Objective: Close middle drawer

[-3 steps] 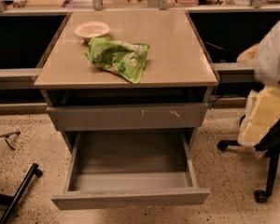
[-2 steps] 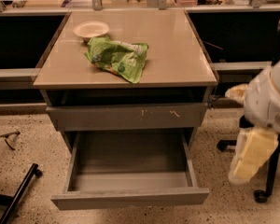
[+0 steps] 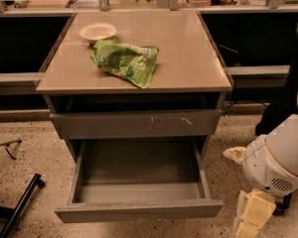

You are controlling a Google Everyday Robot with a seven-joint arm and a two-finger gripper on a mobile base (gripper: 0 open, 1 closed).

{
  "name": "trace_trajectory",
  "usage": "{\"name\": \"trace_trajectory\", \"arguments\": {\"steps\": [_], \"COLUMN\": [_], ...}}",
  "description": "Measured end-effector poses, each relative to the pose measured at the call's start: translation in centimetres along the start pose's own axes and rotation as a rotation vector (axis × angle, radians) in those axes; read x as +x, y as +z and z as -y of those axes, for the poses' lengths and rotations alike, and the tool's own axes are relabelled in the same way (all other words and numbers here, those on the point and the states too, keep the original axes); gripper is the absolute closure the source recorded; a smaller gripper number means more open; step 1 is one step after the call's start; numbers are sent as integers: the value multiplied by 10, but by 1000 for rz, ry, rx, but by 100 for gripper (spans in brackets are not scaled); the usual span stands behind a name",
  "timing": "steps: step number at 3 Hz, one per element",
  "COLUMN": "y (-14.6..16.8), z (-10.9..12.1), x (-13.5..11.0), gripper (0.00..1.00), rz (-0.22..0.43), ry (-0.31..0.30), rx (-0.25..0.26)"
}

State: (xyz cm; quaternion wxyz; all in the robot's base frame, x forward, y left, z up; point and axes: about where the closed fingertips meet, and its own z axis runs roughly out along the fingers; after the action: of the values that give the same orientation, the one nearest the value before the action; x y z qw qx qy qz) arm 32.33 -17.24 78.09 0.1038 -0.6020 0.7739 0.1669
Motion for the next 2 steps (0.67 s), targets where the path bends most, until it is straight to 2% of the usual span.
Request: {"name": "trace_trajectory", "arguments": {"steps": [1, 2], "y": [7, 54], "z": [0, 8], "x": [0, 3], "gripper": [0, 0], "rz": [1, -5], "ry": [-2, -39], "rx": [-5, -41]}}
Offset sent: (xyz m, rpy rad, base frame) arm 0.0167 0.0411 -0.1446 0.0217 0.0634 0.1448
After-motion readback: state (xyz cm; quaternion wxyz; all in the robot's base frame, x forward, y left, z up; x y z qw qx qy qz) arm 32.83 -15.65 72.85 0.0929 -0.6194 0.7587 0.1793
